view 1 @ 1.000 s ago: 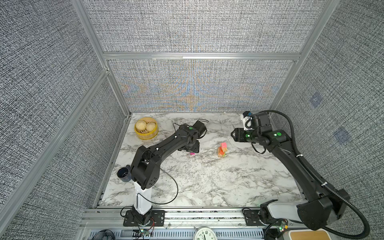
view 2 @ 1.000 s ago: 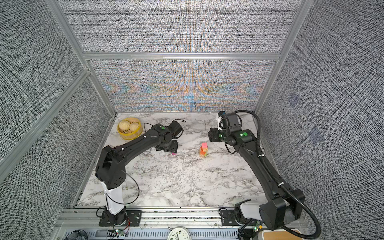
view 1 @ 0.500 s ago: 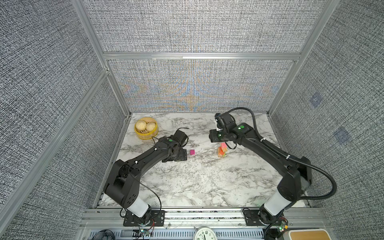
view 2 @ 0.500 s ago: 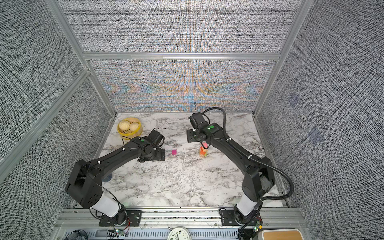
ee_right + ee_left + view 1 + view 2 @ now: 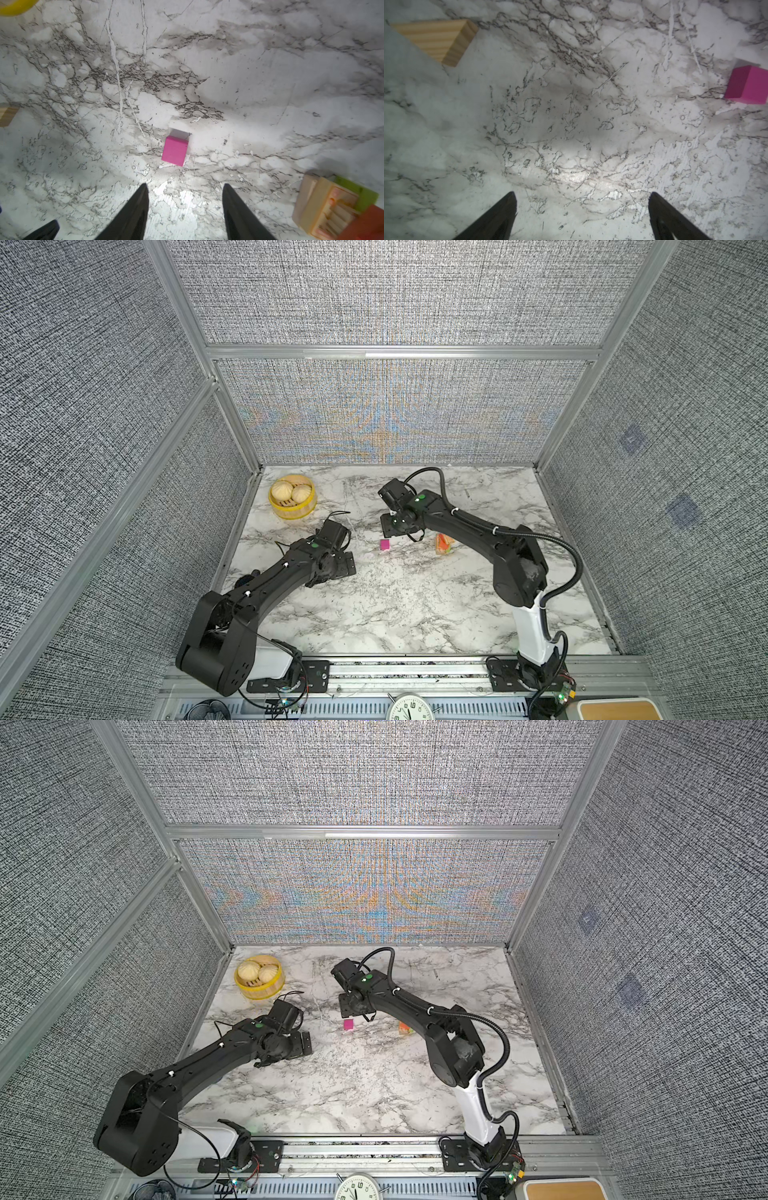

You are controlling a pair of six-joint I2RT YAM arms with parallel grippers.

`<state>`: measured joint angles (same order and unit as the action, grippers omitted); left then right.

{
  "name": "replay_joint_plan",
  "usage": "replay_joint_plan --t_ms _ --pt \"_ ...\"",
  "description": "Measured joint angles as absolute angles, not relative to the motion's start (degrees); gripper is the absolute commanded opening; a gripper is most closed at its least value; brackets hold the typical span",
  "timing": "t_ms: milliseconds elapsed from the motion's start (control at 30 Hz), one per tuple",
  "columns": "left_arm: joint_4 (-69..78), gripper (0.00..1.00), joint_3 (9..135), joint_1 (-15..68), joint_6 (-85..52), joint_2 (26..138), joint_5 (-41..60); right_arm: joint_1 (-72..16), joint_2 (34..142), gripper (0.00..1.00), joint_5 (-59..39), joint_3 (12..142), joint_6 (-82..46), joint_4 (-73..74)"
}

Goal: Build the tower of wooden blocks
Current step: 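Grasp the magenta cube on the table with the right gripper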

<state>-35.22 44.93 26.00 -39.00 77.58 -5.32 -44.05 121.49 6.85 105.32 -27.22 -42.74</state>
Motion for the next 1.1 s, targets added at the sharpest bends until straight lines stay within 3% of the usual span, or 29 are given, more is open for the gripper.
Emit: replay_joint_plan --t_ms 267,833,1100 --pt "-32.6 0.99 43.48 25.26 -38.98 77.43 -3.18 -45.32 128.92 0.59 5.48 110.21 -28.56 -45.45" --pt "-31.99 0.99 43.72 25.26 -38.98 78.52 -2.57 -45.25 133.4 0.59 5.04 111.0 -29.8 -46.48" --pt "-31.94 0.99 43.7 25.17 -38.96 78.54 -2.57 -45.25 135.26 0.54 5.52 112.62 -30.0 -46.44"
